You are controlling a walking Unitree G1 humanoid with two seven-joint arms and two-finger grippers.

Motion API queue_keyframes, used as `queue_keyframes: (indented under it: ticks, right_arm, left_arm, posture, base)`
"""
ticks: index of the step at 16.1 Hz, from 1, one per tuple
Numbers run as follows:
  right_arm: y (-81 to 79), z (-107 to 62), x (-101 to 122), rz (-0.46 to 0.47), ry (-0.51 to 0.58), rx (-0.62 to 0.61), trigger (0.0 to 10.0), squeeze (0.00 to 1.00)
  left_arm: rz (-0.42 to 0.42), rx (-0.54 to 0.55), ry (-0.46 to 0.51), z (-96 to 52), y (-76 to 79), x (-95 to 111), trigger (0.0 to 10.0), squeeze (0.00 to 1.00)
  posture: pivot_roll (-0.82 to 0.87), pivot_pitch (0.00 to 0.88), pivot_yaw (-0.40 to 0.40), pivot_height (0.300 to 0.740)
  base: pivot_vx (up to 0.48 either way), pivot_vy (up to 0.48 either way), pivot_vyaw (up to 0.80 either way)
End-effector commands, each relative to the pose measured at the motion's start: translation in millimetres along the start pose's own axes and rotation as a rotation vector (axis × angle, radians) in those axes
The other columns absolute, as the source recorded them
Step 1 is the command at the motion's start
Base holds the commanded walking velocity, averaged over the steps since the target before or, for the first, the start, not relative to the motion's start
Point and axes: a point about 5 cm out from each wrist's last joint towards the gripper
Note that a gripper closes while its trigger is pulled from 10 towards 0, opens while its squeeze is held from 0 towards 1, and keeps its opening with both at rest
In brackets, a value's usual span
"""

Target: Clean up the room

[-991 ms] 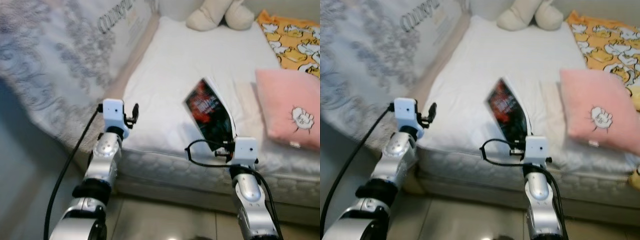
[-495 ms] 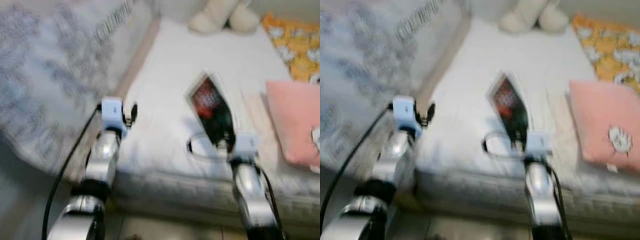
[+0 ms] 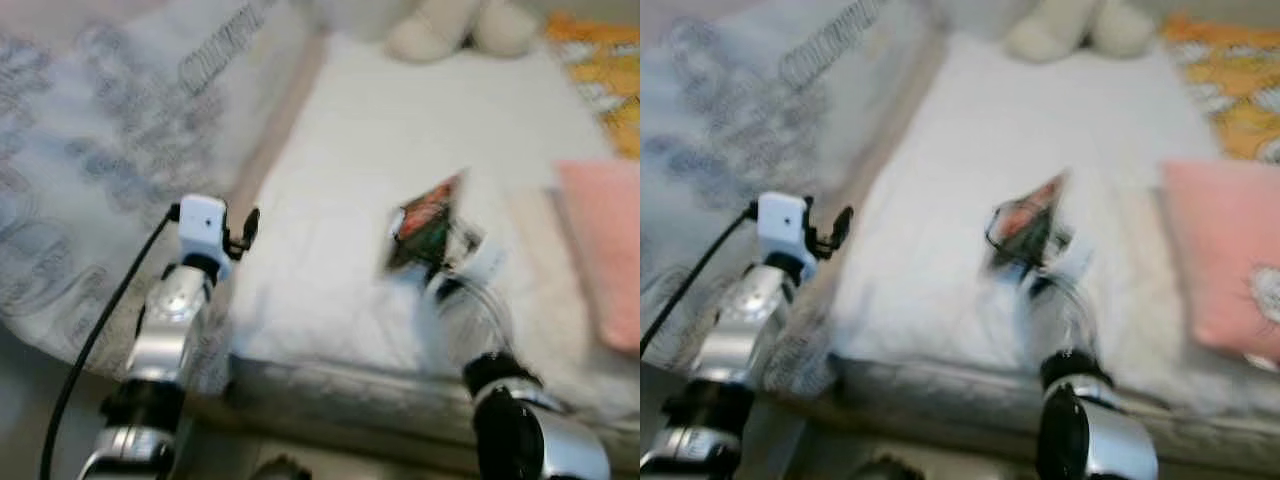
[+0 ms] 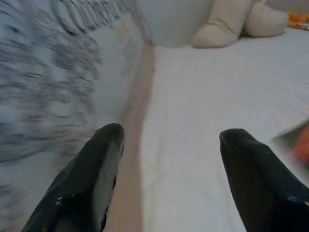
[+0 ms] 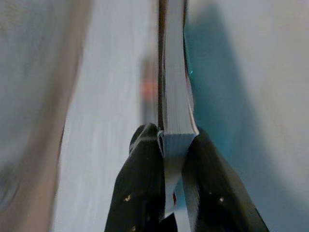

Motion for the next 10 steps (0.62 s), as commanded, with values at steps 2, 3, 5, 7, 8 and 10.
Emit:
queue_keyframes:
  ticks: [2,3,5,7,8,10]
  right_arm:
    - [-10.2,2.6,-8,0.105,-0.047,0.037,0.0,0.0]
    - [-22.3,4.1,-11,0.073,-0.057,0.101,0.0,0.0]
    - [-33.5,4.1,-19,-0.069,-0.098,0.163,0.0,0.0]
    - [-22.5,2.7,-20,-0.186,-0.119,0.103,0.0,0.0]
    - [-12.1,2.3,-14,-0.276,-0.1,0.047,0.0,0.0]
    - [4.5,0.8,-1,-0.297,-0.036,-0.041,0.0,0.0]
  left_arm:
    - [0.048,-0.036,0.048,-7.6,0.9,25,10.0,0.0]
    - [0.055,-0.043,0.057,-10.9,3.2,28,10.0,0.0]
    - [0.043,-0.043,0.054,-16.0,7.8,28,10.0,0.0]
    - [0.021,-0.041,0.034,-19.2,13.6,20,10.0,0.0]
    - [0.005,-0.05,0.02,-21.8,18.6,17,10.0,0.0]
    - [-0.002,-0.078,0.009,-24.5,27.7,15,10.0,0.0]
  posture:
    - [0.38,0.067,0.126,0.74]
    - [0.38,0.068,0.12,0.74]
    - [0.38,0.065,0.101,0.74]
    - [0.36,0.063,0.087,0.74]
    - [0.35,0.062,0.077,0.74]
    - [0.33,0.064,0.069,0.74]
  base:
    - [0.0,0.0,0.0]
    - [0.0,0.0,0.0]
    - [0.0,0.0,0.0]
    - [0.0,0.0,0.0]
    - [0.0,0.0,0.0]
    - [0.0,0.0,0.0]
Point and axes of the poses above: a point about 5 cm out from each wrist's last joint towards the gripper, its own z axis pointing out of the wrist towards the gripper, its own x axis along the axis of the wrist's last joint, y = z × x, and after that the axes turned 12 degrees about -z, right-handed
